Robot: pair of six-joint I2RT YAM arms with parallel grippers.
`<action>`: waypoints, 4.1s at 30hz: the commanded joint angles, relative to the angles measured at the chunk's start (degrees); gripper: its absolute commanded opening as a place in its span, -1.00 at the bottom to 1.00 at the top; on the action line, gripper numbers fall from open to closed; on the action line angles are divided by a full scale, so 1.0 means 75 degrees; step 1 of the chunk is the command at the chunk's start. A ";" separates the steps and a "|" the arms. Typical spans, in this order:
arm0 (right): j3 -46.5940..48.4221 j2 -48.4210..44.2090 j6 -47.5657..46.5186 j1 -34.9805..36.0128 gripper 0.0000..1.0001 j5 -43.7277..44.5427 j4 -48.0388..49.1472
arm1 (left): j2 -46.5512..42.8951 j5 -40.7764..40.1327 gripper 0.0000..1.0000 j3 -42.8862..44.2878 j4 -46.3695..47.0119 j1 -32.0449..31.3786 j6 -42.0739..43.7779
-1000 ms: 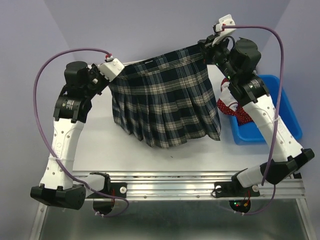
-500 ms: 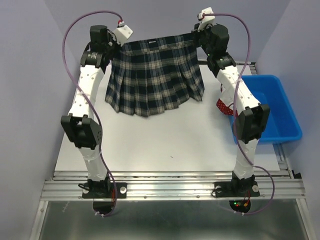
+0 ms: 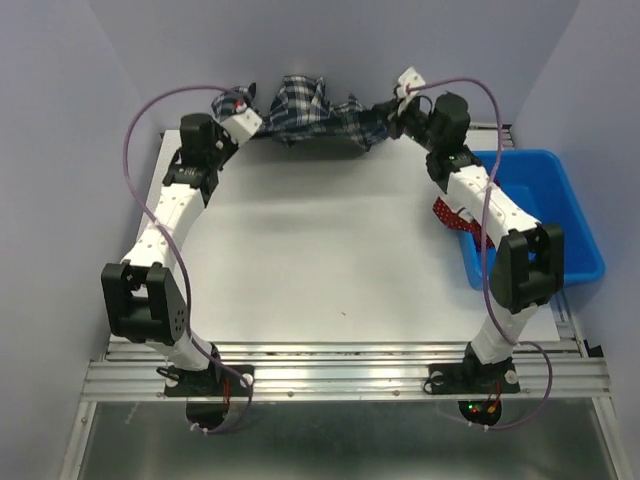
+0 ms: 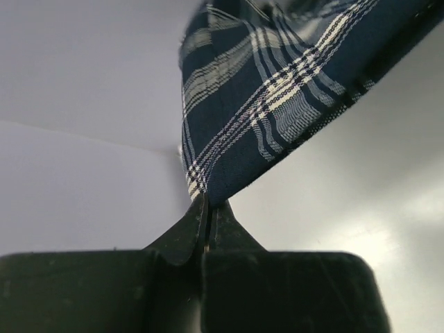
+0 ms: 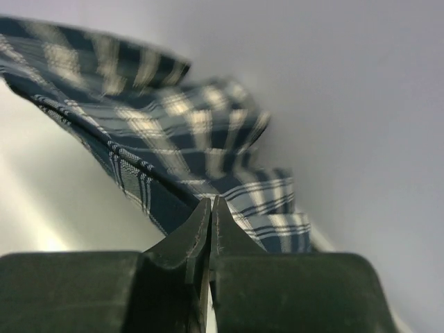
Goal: Fold and stack the skirts
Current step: Flatten the skirt out, then fold the skirt
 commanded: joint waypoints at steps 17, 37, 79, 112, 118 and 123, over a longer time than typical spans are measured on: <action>-0.5536 -0.4145 -0.6083 0.0724 1.00 -0.2839 -0.7119 | -0.5024 0.2473 0.97 -0.5924 -0.3569 -0.0138 0.2470; -0.0987 0.1103 -0.1977 0.0818 0.53 -0.0425 -0.7508 | 0.0573 0.2675 0.09 -0.2079 -0.2799 -0.0126 -0.3317; 0.2457 0.3666 -0.5036 0.0607 0.58 -0.3625 -0.9724 | 0.0904 0.5124 0.42 -0.0964 -0.2928 -0.0032 -0.2086; -0.0514 0.0789 -0.1238 0.0629 0.57 -0.0730 -0.8740 | 0.4699 0.2674 -0.15 0.2022 -0.3162 0.0003 -0.2286; -0.2287 0.0506 -0.1287 0.1414 0.50 -0.0379 -0.8343 | 0.4560 0.3002 -0.01 0.2281 -0.3162 -0.0255 -0.2332; -0.2827 0.0623 -0.1204 0.1837 0.35 -0.0004 -0.7838 | 0.3355 0.3179 0.22 0.1709 -0.2905 -0.0255 -0.2590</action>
